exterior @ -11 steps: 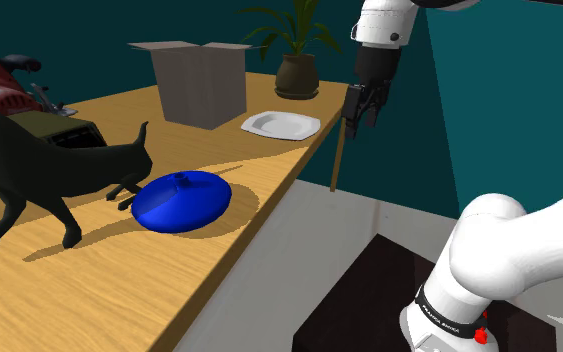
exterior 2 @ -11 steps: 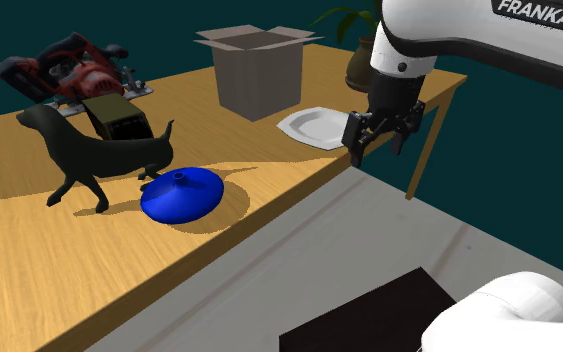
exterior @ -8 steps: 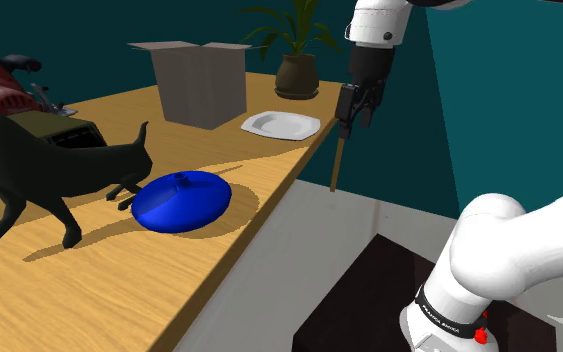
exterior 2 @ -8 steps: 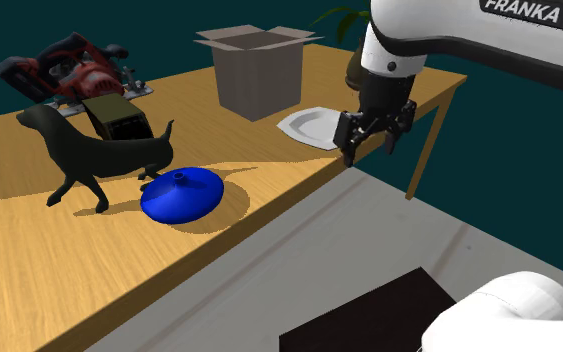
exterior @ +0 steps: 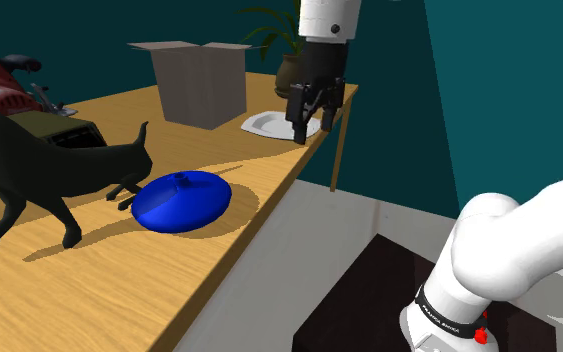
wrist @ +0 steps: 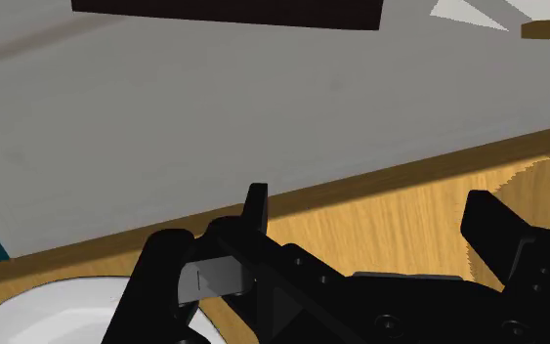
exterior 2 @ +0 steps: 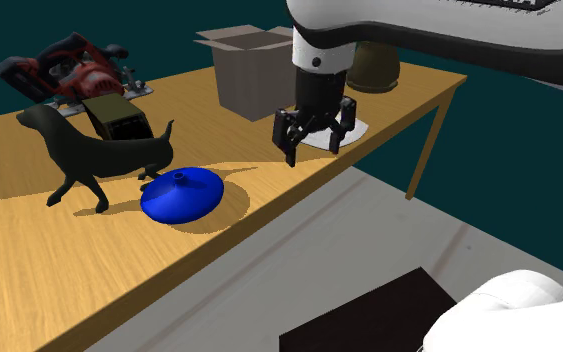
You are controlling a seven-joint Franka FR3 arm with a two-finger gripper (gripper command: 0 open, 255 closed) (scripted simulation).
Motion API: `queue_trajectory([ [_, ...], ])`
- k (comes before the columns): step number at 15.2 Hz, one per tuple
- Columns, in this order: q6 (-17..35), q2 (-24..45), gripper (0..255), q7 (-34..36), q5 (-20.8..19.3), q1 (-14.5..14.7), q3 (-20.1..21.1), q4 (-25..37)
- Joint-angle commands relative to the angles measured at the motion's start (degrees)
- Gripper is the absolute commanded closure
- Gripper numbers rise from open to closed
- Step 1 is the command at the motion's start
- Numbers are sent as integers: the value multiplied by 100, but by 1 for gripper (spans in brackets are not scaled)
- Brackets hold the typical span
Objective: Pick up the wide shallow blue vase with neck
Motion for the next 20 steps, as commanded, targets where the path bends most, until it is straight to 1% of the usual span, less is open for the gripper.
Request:
queue_trajectory([
  [1,52,333,0,175,66,23,183,291],
  [6,126,1179,0,716,147,91,708,1088],
  [10,134,1946,0,1193,67,156,1138,1852],
  [15,39,3066,0,1871,-274,325,1682,3010],
  [18,-115,3853,0,2317,-637,552,1977,3860],
  [20,60,3777,0,2279,-594,548,1946,3619],
])
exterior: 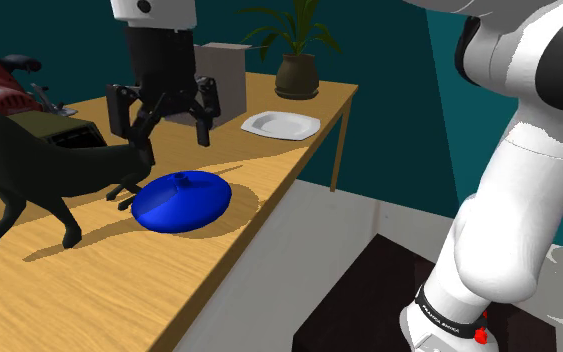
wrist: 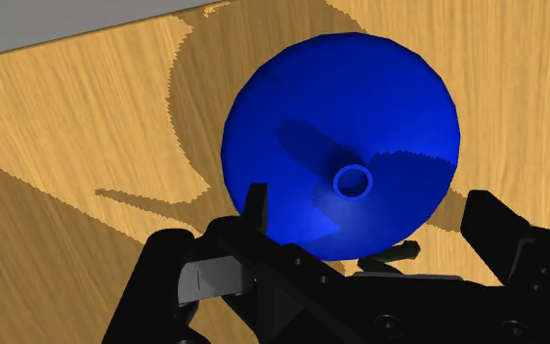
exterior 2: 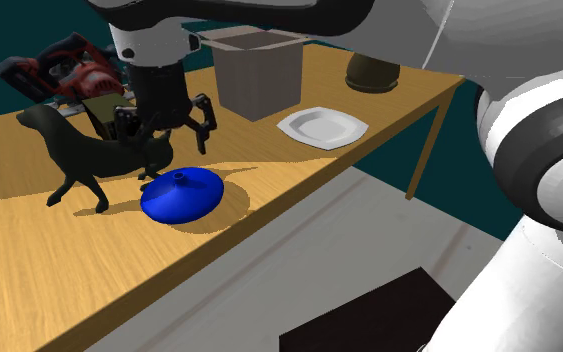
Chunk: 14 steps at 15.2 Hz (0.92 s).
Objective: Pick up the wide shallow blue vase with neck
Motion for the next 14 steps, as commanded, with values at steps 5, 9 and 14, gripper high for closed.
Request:
queue_trajectory([
  [5,458,-112,0,-42,66,-13,-9,-550],
  [9,507,-135,255,-53,78,-17,-13,-619],
  [14,509,-134,255,-50,78,-15,-11,-621],
])
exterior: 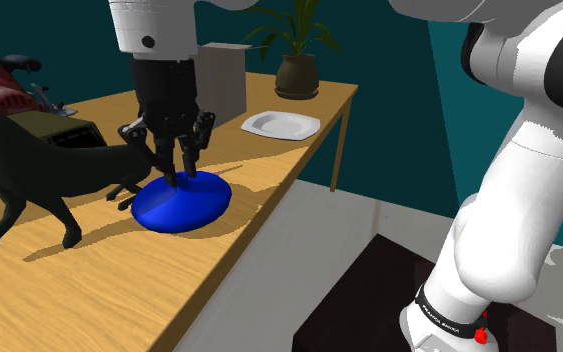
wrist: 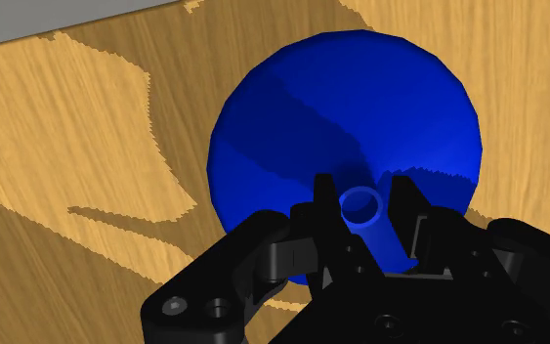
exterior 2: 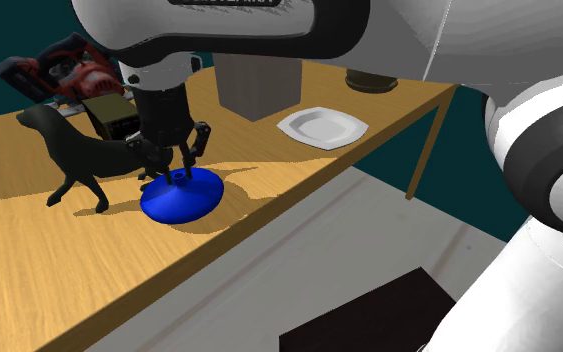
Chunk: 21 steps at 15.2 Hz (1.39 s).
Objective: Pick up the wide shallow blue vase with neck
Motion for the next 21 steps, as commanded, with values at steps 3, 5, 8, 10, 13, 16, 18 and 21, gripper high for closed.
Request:
queue_trajectory([
  [3,1,1,255,0,1,0,0,-5],
  [5,-86,35,255,14,-18,4,4,111],
  [8,-338,122,255,60,-65,23,21,439],
  [10,-510,191,255,94,-103,39,34,670],
  [13,-776,312,255,152,-169,74,58,1040],
  [16,-1055,458,255,219,-252,122,87,1444],
  [18,-1250,571,255,269,-317,164,110,1736],
  [21,-1365,641,255,299,-359,194,123,1913],
])
